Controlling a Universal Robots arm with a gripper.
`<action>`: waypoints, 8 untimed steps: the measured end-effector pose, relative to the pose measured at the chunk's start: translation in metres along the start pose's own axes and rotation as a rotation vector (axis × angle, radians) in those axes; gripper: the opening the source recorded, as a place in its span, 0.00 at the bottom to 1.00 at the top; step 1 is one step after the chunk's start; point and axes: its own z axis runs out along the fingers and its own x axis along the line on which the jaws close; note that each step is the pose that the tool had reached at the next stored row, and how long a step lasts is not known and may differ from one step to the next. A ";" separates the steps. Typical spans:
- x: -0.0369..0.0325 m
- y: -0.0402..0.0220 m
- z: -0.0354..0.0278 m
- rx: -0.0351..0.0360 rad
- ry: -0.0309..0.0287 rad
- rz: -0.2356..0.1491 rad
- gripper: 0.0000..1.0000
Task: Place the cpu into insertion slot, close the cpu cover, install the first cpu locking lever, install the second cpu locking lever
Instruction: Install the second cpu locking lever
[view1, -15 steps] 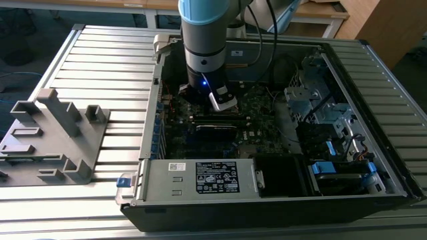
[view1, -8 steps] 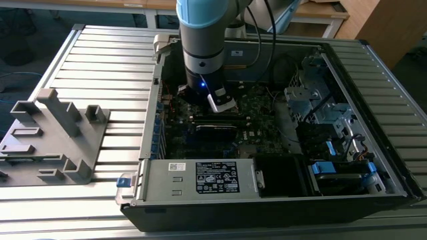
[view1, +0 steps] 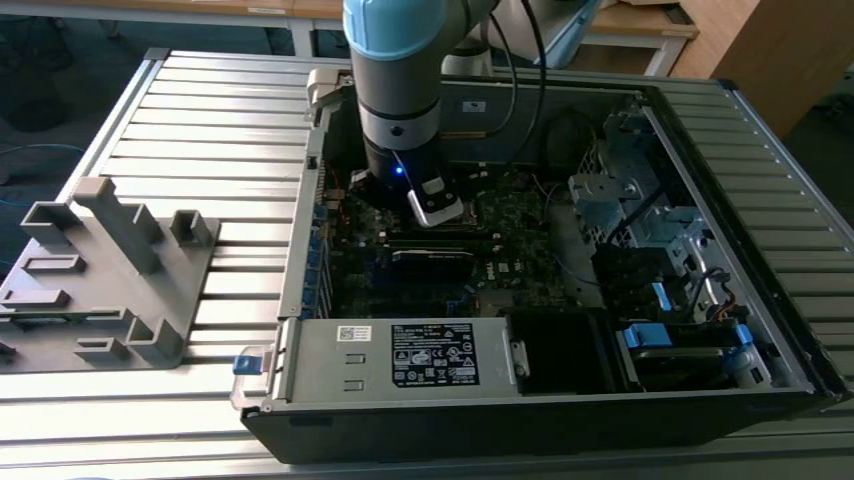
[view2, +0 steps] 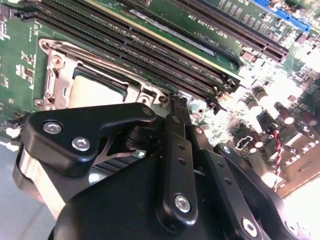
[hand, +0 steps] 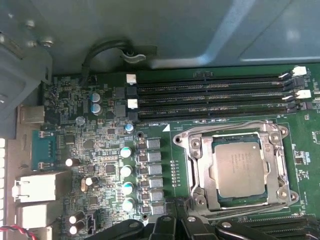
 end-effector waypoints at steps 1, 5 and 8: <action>0.0001 0.0000 0.0000 -0.0001 0.0002 0.000 0.11; 0.0002 0.0001 -0.0015 0.0000 0.0004 0.000 0.11; -0.0001 0.0009 -0.0077 0.0001 0.0003 0.000 0.11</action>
